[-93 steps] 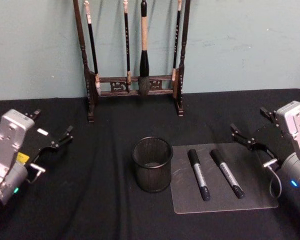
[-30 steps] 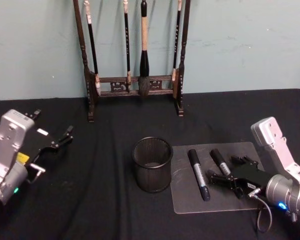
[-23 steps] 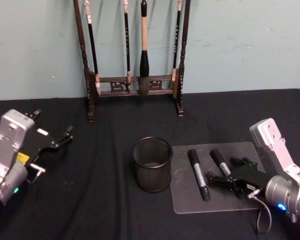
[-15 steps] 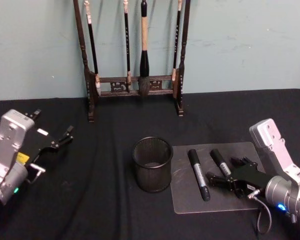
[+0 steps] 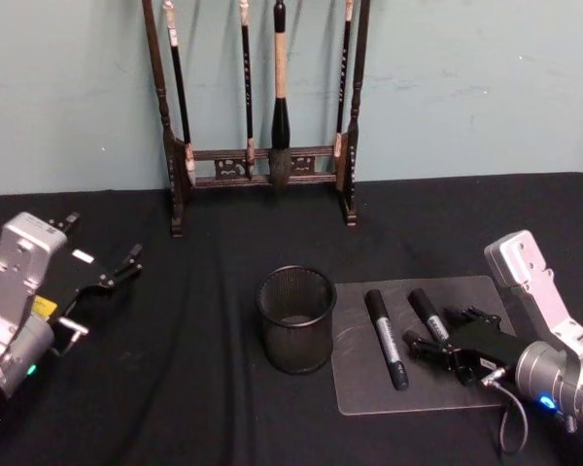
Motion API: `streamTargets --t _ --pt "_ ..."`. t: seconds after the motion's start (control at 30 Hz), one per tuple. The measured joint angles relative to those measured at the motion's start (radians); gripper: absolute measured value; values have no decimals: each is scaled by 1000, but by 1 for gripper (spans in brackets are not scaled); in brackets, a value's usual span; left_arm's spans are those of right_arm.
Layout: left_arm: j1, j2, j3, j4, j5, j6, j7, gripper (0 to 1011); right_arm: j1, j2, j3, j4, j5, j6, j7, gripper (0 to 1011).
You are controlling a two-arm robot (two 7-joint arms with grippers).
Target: Pick up the water-based marker from the table and place it into the pen holder.
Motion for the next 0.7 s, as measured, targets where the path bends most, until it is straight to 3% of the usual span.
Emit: streamTargets --t 0.23,0.33,0.37,0.4,0.47,0.6,0.63,0.7 --pt "0 0 0 0 0 0 0 1009 0 1 -1 0 1 0 0 620" --pt "0 0 0 0 0 0 0 1009 1 1 -1 0 1 -1 0 601" --pt "0 0 0 0 0 0 0 1009 1 1 -1 0 1 -1 0 503" --pt "0 0 0 0 0 0 0 1009 1 1 -1 0 1 -1 0 503" --pt "0 0 0 0 0 0 0 1009 1 1 -1 0 2 -1 0 392" --pt "0 0 0 0 0 0 0 1009 1 1 -1 0 2 -1 0 301" --pt "0 0 0 0 0 0 0 1009 1 1 -1 0 2 -1 0 211" --pt "0 0 0 0 0 0 0 1009 1 1 -1 0 2 -1 0 197"
